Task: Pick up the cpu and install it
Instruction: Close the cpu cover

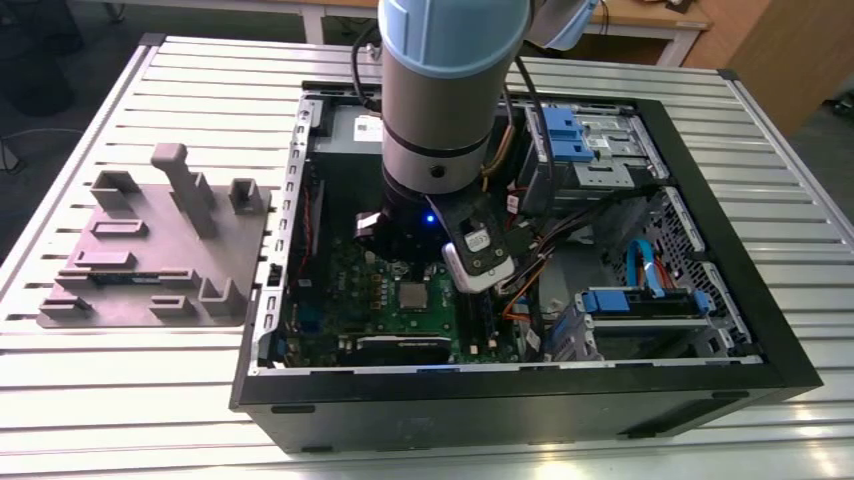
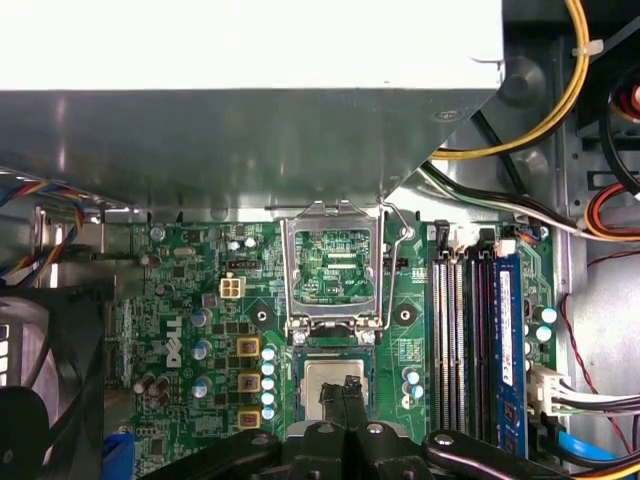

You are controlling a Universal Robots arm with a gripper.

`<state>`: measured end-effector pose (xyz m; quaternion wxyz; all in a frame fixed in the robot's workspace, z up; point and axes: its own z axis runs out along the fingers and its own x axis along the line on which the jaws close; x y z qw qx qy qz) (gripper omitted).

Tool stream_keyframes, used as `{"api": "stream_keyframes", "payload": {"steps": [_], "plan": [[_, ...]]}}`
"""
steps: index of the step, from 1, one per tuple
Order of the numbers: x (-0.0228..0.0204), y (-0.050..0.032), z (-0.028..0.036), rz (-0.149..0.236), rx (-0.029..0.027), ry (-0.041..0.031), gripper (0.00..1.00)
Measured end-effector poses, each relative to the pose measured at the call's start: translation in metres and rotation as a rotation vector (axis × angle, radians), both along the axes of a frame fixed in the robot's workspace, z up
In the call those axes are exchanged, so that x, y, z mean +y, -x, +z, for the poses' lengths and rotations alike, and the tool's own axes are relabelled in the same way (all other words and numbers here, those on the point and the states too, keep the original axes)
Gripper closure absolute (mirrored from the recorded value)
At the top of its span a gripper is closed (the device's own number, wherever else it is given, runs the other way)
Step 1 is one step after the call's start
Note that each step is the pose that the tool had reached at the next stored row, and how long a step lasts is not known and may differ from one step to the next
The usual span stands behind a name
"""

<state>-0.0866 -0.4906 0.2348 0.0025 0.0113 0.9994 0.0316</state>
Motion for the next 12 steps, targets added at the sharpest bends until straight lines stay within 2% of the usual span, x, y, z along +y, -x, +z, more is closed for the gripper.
{"api": "stream_keyframes", "payload": {"steps": [9,12], "plan": [[0.0,0.0,0.0,0.002,0.0,-0.0044,0.9],[0.0,0.0,0.0,0.025,0.0001,-0.0043,0.9]]}}
